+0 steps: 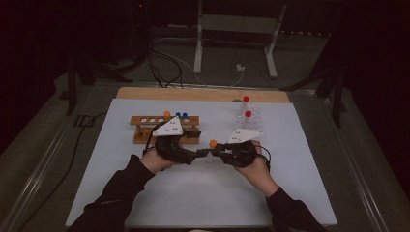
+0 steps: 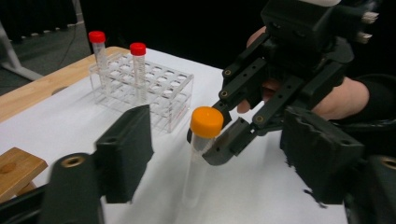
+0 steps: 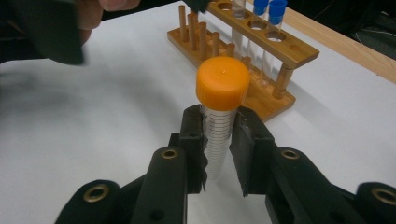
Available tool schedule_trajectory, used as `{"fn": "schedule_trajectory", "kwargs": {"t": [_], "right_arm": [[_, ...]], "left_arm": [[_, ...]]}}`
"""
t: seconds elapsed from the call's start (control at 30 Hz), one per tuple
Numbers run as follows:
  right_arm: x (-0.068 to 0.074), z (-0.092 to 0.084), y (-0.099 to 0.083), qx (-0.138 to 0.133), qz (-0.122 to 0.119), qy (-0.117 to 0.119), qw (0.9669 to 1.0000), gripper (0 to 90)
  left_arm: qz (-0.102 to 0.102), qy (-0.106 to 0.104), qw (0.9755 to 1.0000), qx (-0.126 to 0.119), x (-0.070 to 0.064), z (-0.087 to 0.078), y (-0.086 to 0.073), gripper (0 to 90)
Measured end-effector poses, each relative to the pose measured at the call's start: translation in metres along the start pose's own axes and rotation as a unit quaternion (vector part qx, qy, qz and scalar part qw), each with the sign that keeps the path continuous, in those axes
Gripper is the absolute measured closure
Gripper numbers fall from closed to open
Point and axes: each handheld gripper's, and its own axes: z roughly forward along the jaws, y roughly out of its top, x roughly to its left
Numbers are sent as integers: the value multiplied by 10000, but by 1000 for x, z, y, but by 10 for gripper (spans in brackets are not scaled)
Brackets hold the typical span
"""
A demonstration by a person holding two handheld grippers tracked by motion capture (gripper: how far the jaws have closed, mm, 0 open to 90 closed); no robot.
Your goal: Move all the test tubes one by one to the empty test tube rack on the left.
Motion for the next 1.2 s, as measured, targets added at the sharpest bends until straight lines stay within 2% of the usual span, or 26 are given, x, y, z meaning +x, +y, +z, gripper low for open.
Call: {"fn": "schedule_trajectory", "kwargs": {"t": [0.13, 0.23, 0.47, 0.63, 0.8, 1.07, 1.13, 1.2], "right_arm": [[3, 2, 0, 4, -26, 57, 10000, 743], [5, 3, 1, 9, -18, 115, 9999, 743], [8, 5, 1, 13, -26, 193, 9998, 743], [8, 5, 1, -5, -16, 195, 9998, 743], [7, 4, 1, -16, 10, 181, 9998, 742], [6, 4, 1, -56, 20, 173, 9998, 729], [6, 4, 1, -64, 50, 81, 9999, 667], [6, 2, 1, -139, 63, 65, 9999, 625]], "left_arm": [[90, 118, 9999, 36, -1, 4, -2, 382], [75, 161, 9998, 21, 0, 7, -4, 426], [169, 95, 9998, 87, 0, 12, -7, 531], [201, 127, 9996, 155, 1, 16, -9, 601], [262, 72, 9995, 180, -1, 19, -9, 695], [274, 107, 9994, 159, 0, 18, -8, 710], [322, 179, 9992, 153, 1, 15, -7, 713], [279, 239, 9993, 122, 4, 11, -6, 714]]}}
